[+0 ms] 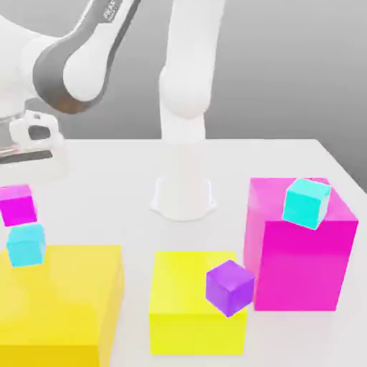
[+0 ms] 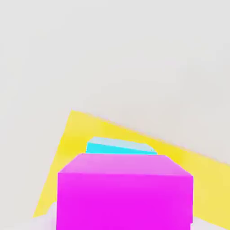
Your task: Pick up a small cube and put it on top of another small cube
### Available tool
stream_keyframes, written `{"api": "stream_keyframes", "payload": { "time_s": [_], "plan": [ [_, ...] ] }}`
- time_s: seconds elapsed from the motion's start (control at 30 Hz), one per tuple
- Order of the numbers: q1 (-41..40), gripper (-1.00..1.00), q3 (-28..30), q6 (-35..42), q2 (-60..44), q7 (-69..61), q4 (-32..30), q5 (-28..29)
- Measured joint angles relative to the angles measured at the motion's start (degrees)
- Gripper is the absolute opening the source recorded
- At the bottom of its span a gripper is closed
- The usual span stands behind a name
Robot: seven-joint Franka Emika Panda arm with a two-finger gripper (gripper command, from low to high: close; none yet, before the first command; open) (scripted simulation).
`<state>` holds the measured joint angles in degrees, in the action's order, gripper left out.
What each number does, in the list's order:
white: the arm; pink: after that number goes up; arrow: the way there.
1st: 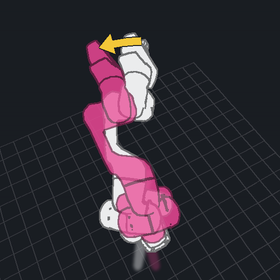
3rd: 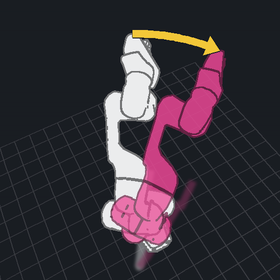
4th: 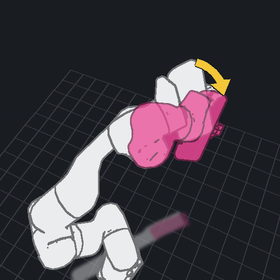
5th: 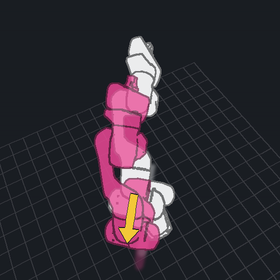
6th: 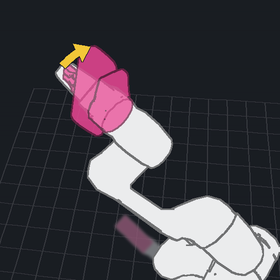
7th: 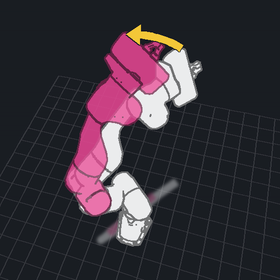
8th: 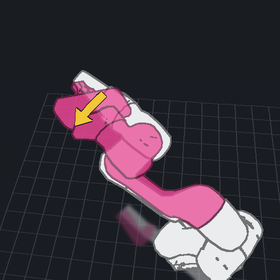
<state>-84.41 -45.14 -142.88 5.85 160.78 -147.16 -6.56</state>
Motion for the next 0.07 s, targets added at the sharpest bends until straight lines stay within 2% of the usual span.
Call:
{"api": "stream_keyframes", "payload": {
  "time_s": [0.07],
  "plan": [
    [0.0,1.00,0.0,0.0,0.0,0.0,0.0,0.0]
  ]
}}
